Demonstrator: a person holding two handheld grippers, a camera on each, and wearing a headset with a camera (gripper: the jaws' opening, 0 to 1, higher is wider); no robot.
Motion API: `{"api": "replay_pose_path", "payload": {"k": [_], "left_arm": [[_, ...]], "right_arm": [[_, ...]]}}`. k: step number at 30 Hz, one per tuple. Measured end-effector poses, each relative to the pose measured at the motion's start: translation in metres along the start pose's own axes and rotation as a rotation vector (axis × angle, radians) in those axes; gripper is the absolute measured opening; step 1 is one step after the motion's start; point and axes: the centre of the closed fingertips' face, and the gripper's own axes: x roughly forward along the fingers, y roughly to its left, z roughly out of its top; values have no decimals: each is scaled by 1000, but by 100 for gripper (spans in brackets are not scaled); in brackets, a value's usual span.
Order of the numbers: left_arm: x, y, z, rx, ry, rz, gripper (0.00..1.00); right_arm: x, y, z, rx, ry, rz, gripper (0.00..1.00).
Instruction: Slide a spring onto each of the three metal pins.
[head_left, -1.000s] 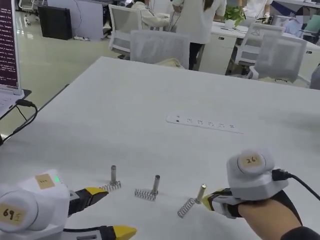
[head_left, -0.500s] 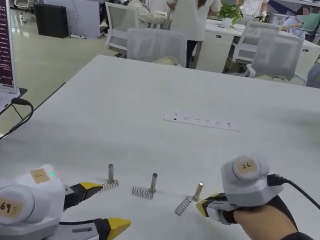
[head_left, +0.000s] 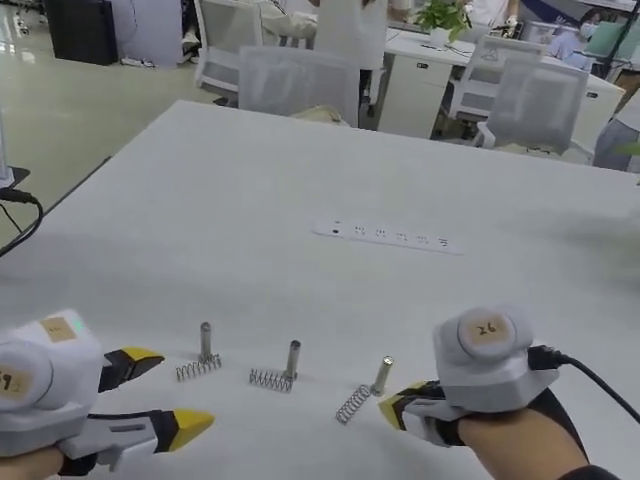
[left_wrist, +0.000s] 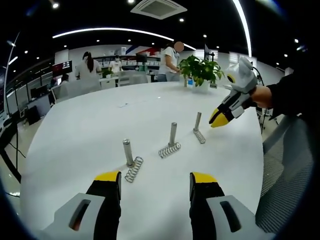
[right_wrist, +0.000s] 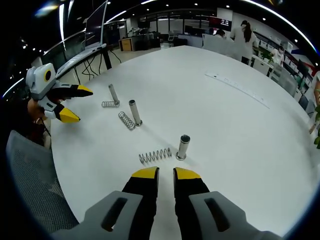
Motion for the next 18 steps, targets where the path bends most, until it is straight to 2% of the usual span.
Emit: {"api": "replay_pose_path", "payload": {"k": [10, 18], "left_arm": [[19, 14, -6, -10, 24, -10, 46], [28, 18, -10, -26, 34, -22, 43]], "right_arm": [[-13, 0, 0, 8, -23, -16, 11], [-18, 6, -3, -9, -45, -1, 22]]}}
